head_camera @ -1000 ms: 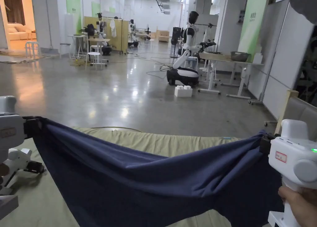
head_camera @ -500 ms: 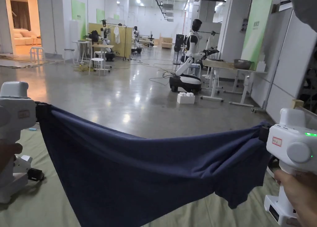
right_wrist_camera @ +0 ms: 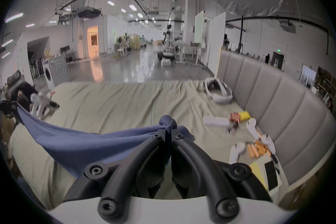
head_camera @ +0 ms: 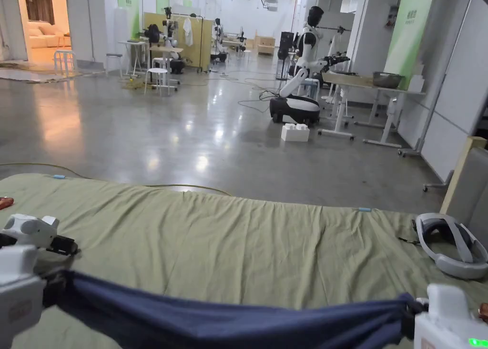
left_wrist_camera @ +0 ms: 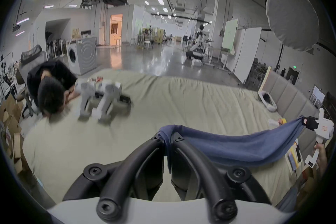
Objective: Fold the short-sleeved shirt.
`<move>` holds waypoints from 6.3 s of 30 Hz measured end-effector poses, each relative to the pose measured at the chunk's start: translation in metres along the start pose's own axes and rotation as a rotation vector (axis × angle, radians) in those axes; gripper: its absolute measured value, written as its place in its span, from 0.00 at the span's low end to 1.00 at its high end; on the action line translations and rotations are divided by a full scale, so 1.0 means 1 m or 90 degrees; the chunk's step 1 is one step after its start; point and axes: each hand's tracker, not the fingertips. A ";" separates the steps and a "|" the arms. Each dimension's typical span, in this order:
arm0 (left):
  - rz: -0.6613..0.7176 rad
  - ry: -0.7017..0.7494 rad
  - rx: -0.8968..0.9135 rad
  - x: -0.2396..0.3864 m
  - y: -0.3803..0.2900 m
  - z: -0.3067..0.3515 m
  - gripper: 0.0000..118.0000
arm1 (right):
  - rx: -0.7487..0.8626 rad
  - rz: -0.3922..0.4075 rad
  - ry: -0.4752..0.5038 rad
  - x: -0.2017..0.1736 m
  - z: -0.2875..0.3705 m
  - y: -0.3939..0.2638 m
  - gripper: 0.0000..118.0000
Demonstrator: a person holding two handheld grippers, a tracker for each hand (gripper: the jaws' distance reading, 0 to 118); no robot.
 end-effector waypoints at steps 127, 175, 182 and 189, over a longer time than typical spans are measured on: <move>-0.093 -0.065 -0.199 0.112 0.008 -0.171 0.07 | -0.289 -0.083 -0.039 0.047 -0.132 -0.104 0.04; -0.024 -0.033 0.127 0.052 0.251 -0.007 0.07 | 0.186 0.010 -0.016 -0.015 0.017 0.261 0.04; -0.040 -0.016 0.122 0.056 0.267 -0.035 0.07 | 0.181 0.014 -0.020 -0.020 -0.015 0.284 0.04; -0.031 -0.015 0.063 0.045 0.199 -0.068 0.07 | 0.132 0.019 -0.010 -0.024 -0.039 0.218 0.04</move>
